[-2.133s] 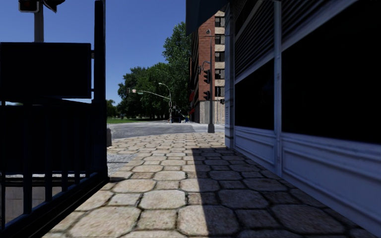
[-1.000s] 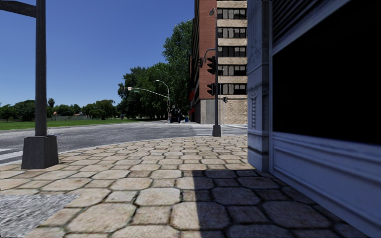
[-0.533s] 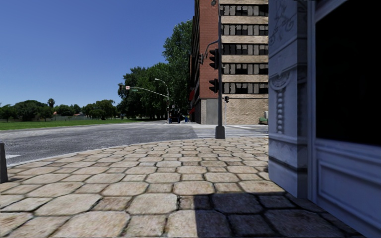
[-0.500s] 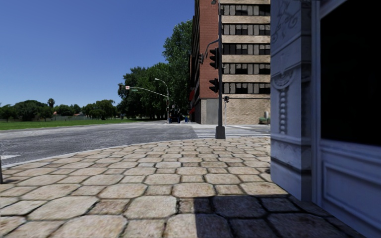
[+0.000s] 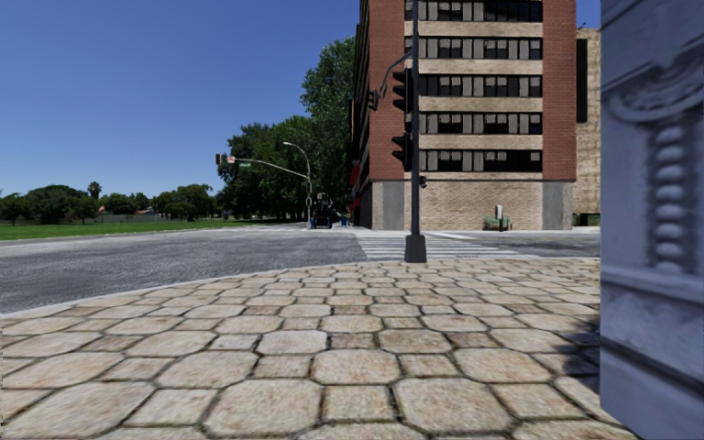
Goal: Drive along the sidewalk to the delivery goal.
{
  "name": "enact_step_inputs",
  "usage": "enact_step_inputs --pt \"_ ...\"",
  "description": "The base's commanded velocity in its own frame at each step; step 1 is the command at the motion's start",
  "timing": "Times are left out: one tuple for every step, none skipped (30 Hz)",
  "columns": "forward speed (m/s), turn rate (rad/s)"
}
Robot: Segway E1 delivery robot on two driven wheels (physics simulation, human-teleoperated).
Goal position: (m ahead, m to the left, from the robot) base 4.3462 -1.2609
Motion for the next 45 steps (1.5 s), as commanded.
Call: enact_step_inputs --pt "2.00 0.00" --pt "2.00 0.00" --pt "2.00 0.00" --pt "2.00 0.00" --pt "2.00 0.00" --pt "2.00 0.00" --pt "2.00 -0.09" --pt "2.00 -0.09" --pt "2.00 -0.18" --pt "1.80 -0.30" --pt "1.54 -0.44" --pt "1.54 -0.44" --pt "1.42 -0.49" --pt "1.39 -0.51" --pt "1.38 -0.51" --pt "1.37 -0.54" --pt "1.37 -0.54" --pt "1.37 -0.61" --pt "1.37 -0.69" --pt "1.36 -0.72" --pt "1.34 -0.73" --pt "1.34 -0.73" --pt "1.33 -0.74" --pt "1.33 -0.74" --pt "1.33 -0.74" --pt "1.33 -0.74" --pt "1.33 -0.74" --pt "1.33 -0.70" --pt "1.33 -0.60" --pt "1.33 -0.46" --pt "1.33 -0.46" --pt "1.33 -0.34" --pt "1.33 -0.31" --pt "1.33 -0.30" --pt "1.33 -0.30" --pt "1.33 -0.30" --pt "1.33 -0.29" --pt "1.34 -0.29" --pt "1.34 -0.29" --pt "1.34 -0.29" --pt "1.34 -0.29" --pt "1.35 -0.29" --pt "1.35 -0.31" --pt "1.36 -0.38" --pt "1.36 -0.41"
